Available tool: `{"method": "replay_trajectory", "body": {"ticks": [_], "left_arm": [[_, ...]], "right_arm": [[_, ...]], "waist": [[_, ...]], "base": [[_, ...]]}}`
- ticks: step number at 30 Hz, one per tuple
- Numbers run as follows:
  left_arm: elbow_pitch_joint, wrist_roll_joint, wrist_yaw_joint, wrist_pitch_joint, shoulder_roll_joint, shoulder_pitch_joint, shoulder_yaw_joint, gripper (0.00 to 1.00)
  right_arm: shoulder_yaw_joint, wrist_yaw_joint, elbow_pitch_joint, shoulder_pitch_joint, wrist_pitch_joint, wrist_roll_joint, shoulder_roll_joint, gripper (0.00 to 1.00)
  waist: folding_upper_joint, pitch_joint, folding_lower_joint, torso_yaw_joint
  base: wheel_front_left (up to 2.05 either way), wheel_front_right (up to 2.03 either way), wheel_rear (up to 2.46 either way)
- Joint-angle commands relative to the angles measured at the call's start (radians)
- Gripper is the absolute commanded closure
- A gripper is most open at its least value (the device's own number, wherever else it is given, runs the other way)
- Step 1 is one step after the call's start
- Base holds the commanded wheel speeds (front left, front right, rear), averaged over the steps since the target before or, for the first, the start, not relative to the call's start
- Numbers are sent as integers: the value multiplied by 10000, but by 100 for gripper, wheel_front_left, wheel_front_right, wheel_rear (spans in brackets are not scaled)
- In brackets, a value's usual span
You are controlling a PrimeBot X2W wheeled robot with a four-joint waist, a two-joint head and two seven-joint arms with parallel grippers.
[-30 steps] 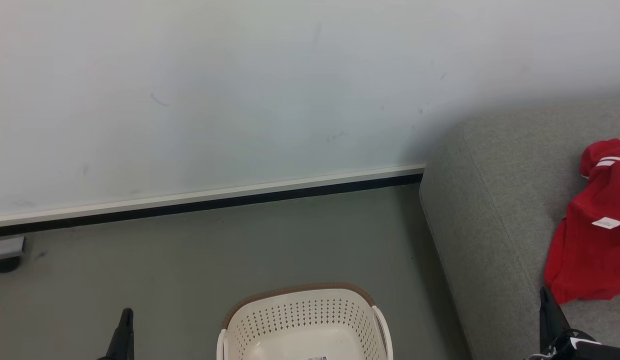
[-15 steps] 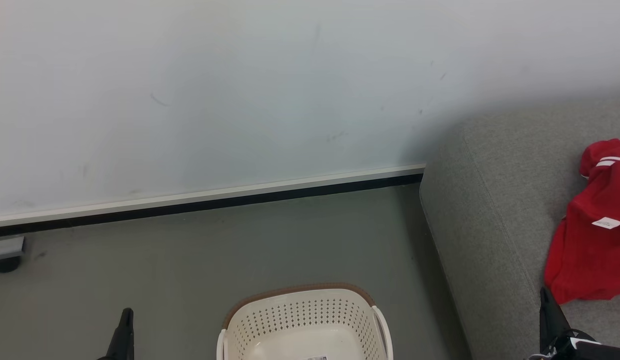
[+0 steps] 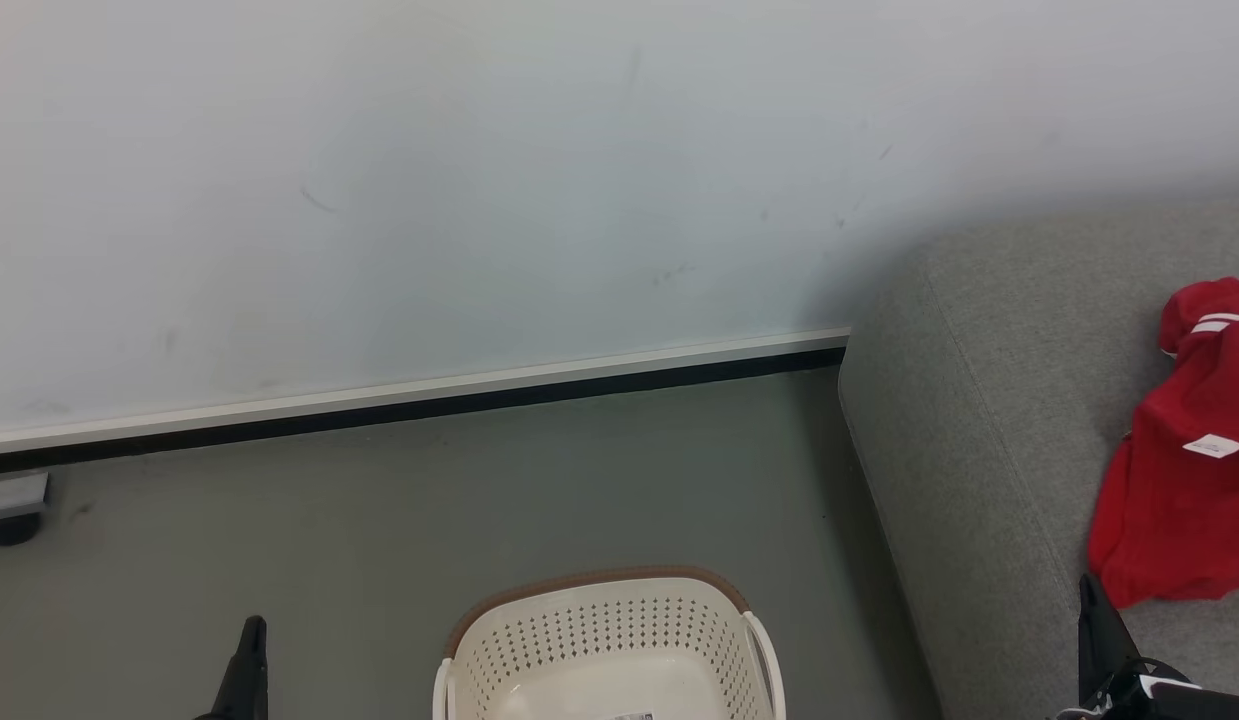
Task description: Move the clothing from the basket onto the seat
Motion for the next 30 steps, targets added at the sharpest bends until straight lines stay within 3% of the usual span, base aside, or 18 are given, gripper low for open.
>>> {"method": "replay_trajectory", "body": {"ticks": [1, 30], "left_arm": [[11, -33, -25, 52, -14, -98, 25, 100], [11, -33, -25, 51, -13, -98, 24, 100]], "right_arm": [[-18, 4, -15, -93, 66, -31, 28, 100], [-22, 4, -16, -93, 54, -34, 32, 100]], "waist": [[-1, 0, 0, 0], [-1, 0, 0, 0]], "base": [[0, 0, 0], [0, 0, 0]]}}
